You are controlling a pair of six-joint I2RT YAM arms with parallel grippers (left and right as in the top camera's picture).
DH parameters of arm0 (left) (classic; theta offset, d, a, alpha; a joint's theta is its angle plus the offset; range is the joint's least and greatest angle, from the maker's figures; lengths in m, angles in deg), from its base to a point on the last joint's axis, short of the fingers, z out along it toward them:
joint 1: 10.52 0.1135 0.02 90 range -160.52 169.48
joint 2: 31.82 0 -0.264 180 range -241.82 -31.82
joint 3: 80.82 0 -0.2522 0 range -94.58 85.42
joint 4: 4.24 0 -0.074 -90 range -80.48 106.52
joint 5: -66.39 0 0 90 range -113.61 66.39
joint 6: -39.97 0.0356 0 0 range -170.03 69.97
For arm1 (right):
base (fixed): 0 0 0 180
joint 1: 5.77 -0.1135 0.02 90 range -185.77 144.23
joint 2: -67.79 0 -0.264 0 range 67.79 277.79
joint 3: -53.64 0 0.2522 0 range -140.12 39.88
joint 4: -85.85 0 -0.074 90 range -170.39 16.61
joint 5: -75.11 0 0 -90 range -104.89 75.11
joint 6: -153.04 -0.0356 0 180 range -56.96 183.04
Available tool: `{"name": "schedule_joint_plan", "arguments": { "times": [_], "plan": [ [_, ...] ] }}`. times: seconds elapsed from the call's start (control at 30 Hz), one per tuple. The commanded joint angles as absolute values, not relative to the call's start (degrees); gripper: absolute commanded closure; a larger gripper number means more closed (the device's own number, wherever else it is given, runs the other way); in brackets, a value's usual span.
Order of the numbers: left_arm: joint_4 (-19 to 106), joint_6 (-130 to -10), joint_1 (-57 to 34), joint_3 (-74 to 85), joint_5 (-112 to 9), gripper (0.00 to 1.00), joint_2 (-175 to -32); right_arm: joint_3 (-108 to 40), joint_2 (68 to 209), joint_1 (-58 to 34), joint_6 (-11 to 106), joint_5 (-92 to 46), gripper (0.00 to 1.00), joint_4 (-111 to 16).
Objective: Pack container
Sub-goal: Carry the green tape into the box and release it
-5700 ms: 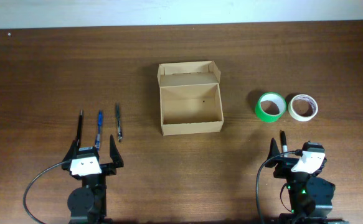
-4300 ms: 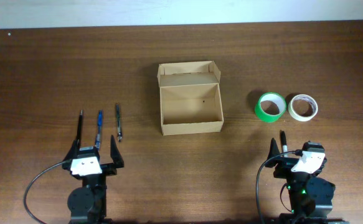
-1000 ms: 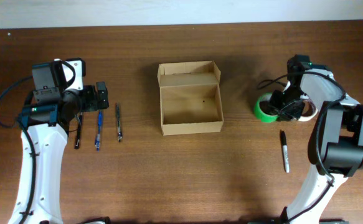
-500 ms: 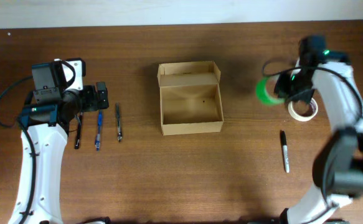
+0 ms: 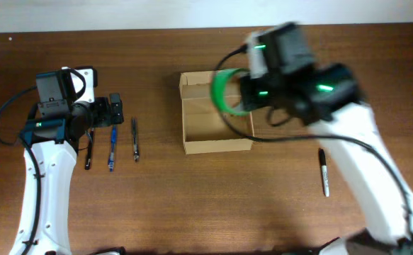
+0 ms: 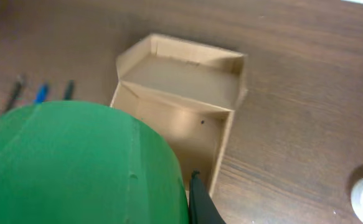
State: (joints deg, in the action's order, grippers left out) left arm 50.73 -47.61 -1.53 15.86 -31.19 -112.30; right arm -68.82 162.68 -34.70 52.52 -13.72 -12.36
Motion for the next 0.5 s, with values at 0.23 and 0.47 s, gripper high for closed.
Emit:
{"name": "schedule_joint_plan", "arguments": {
  "times": [0.23, 0.47],
  "plan": [
    [50.8, -46.7, -1.4, 14.8, -32.2, 0.01, -112.5, -68.3, 182.6, -38.1, 53.8, -10.3, 0.96, -16.4],
    [50.8, -46.7, -1.4, 14.8, -32.2, 0.01, -112.5, -68.3, 190.7, -38.1, 53.8, -12.2, 0.96, -17.8]
  ]
}}
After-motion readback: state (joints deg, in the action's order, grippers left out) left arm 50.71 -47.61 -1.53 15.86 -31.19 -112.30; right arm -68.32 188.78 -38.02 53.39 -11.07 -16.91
